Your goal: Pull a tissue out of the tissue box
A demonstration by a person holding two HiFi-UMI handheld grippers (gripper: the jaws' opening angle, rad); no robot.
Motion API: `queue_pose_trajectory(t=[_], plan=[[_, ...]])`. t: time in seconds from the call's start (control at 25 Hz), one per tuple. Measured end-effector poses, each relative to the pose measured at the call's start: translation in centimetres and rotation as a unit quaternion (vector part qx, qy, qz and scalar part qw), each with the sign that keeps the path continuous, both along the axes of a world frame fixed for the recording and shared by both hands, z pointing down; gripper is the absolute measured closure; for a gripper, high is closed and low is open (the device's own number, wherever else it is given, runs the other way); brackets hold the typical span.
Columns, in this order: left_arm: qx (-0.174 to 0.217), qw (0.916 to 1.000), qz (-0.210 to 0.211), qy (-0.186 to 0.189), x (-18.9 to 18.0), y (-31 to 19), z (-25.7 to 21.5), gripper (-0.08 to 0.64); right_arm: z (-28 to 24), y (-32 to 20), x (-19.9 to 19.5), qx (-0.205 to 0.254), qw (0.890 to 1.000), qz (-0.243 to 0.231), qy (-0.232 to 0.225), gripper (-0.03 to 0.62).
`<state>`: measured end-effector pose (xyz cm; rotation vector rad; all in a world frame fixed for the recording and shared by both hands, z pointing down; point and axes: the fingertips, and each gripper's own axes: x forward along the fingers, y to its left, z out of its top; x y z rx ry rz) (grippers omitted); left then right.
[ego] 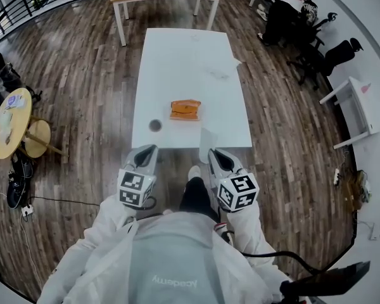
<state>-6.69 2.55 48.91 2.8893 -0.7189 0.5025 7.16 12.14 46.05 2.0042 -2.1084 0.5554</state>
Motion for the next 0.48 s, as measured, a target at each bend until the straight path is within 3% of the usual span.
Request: queue_pose_trajectory(t=[0.48], plan=[[0.008,0.9999,-0.008,0.013,-1.5,2.3,-1.7,0.560,-1.3,2.2,-1.9,0.010,1.000,0.008,-0.001,0.591]])
